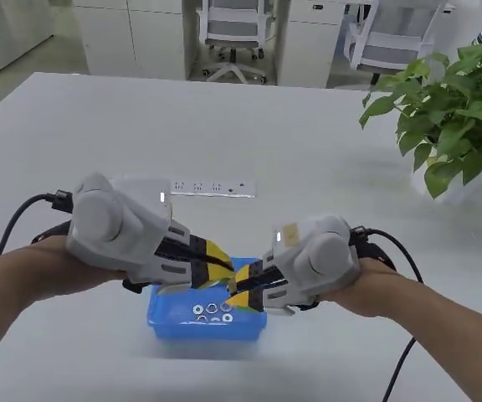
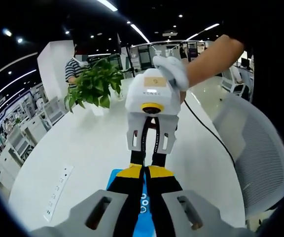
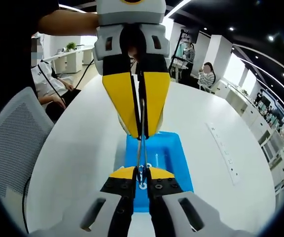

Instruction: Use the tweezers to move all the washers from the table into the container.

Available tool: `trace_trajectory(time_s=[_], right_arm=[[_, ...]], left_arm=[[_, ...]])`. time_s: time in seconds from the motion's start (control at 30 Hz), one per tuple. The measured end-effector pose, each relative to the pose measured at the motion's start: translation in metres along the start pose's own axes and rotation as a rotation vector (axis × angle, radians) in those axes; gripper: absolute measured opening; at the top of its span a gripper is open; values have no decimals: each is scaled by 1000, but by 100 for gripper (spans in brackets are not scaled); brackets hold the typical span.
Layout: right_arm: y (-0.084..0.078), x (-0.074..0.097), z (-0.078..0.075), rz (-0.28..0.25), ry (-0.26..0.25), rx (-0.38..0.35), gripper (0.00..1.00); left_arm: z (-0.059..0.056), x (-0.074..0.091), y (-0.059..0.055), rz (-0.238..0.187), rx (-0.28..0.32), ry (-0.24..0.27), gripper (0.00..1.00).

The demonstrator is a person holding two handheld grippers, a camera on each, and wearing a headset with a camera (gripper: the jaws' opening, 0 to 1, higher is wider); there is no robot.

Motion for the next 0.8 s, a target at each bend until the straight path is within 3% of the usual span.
trace_trajectory(time_s=[0.23, 0.63, 0.8], right_arm=[[3, 4, 9, 15, -3, -20, 9], [13, 7, 24, 60, 15, 10, 7], [14, 4, 31, 93, 33, 4, 7]], left_arm=[[-9, 5, 3, 13, -13, -11, 6], [-23, 17, 2, 20, -15, -19, 6], [-28, 19, 1, 49, -33, -27, 6]])
Point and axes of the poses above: the centre of the closed fingertips' face, and the gripper's own axes: x roughly backward along the fingers, z roughly to its left, y roughly out of its top, the point moved 6 cm from there along x, roughly backward along the fingers, and after that the axes turned 7 degrees about -z, right-handed, at the moved point
